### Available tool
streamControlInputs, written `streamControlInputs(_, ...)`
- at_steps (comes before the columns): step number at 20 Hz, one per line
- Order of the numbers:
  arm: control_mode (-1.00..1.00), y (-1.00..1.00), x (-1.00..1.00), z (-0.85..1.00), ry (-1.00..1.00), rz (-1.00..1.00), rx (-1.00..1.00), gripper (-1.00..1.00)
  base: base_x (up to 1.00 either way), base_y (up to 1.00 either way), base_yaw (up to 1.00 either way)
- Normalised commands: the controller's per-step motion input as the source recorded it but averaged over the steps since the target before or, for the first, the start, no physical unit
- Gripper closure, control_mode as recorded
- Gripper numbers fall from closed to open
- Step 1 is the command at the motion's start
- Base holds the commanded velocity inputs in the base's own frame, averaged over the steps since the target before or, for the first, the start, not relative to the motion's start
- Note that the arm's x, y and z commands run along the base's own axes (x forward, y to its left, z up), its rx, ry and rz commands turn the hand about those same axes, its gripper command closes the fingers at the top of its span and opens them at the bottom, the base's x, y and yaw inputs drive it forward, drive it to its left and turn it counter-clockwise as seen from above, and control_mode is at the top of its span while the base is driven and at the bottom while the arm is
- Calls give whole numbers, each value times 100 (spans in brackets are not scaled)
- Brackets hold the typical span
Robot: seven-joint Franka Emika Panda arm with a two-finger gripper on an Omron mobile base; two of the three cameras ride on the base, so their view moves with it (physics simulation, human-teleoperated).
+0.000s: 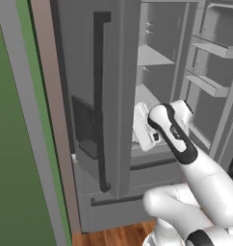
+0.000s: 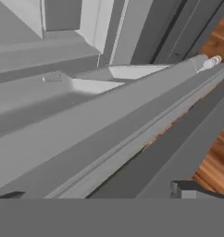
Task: Retrieve a lemon from the fridge and place it on the cutting board with the fish.
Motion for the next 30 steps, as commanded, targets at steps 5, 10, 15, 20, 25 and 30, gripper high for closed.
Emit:
streamControlInputs(5,-100,74,-87,0,0,8,0,-100,0,0,0)
streamControlInputs(10,-100,80,-85,0,0,4,0,-100,0,0,0)
streamControlInputs(15,-100,70,-75,0,2,0,0,-100,0,0,0)
streamControlInputs(20,-100,48,-35,4,0,-1,0,-100,0,0,0)
streamControlInputs(25,-100,16,-23,18,1,0,-1,-100,0,0,0)
streamControlInputs(30,-100,-33,-19,16,1,-7,-6,-100,0,0,0)
